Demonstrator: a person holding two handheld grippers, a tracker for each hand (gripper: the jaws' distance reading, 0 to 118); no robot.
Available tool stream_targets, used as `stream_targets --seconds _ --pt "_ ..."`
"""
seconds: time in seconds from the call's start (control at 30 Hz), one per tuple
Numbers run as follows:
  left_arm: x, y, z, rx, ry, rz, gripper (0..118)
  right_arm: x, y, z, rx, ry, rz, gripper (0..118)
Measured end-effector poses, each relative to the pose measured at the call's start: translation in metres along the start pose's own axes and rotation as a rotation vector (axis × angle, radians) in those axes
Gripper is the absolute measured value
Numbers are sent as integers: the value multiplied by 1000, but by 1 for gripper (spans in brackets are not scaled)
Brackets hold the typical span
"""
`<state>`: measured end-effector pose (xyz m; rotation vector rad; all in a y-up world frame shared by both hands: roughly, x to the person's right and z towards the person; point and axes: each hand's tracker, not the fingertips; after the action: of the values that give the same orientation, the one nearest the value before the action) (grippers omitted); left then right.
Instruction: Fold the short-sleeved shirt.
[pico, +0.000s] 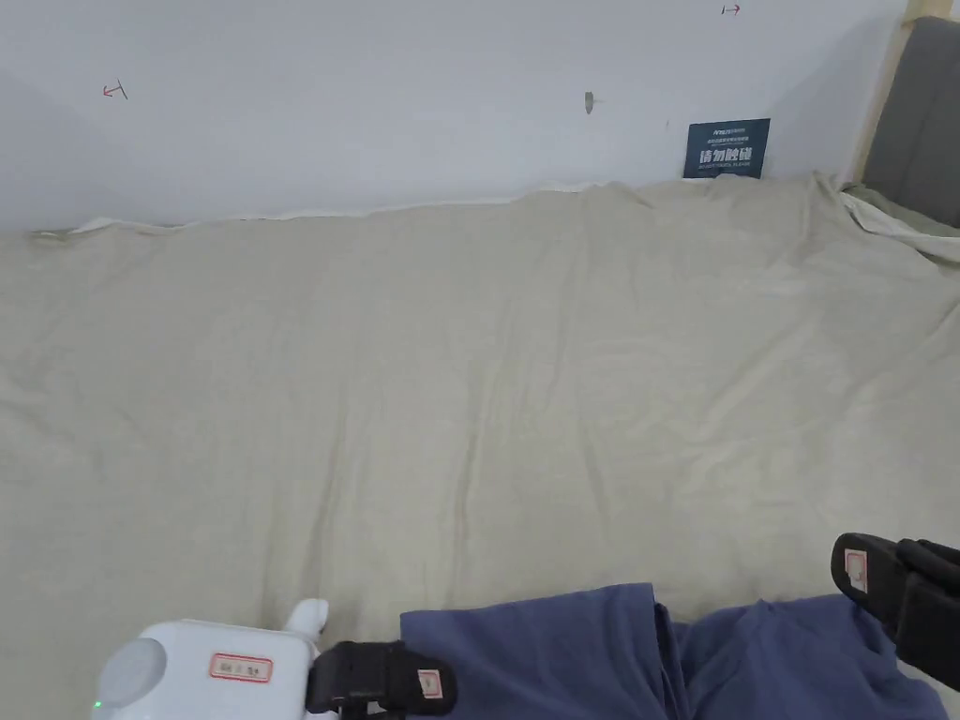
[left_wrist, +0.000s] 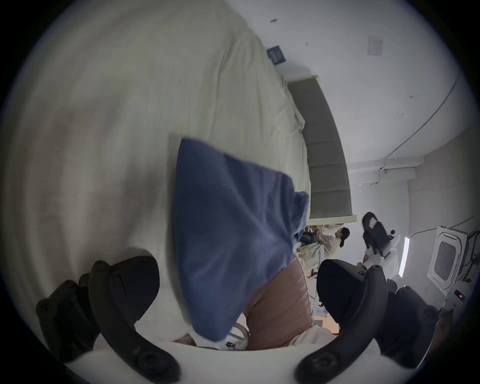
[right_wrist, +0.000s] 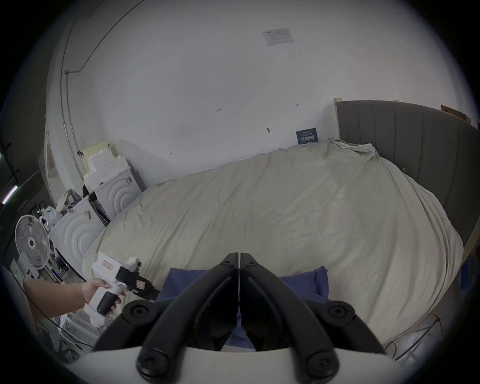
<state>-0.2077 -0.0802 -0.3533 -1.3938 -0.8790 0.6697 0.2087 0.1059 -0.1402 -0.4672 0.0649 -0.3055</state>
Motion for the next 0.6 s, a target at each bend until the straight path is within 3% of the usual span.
stream_targets --seconds 0.1,0.27,0.43,0.47,0.5,0.53,0.57,0.6 --pt "-2 7 -3 55 -99 4 118 -5 2 2 -8 1 33 2" --pt "-2 7 -17 58 -189 125 118 -5 5 0 -4 7 61 2" --pt "13 -1 -15 80 -101 76 117 -1 5 -4 -13 13 41 2" --pt "18 -2 -12 87 -48 51 108 0 4 -4 -14 15 41 2" --pt "21 -2 -8 93 14 36 81 0 4 -4 -14 14 43 2" --pt "26 -3 -3 132 125 -7 23 3 3 -4 -15 14 47 2" --pt "22 -6 2 139 280 -51 6 4 2 -4 -14 15 51 2" --pt "21 -5 4 141 293 -34 6 4 2 -4 -14 15 52 2"
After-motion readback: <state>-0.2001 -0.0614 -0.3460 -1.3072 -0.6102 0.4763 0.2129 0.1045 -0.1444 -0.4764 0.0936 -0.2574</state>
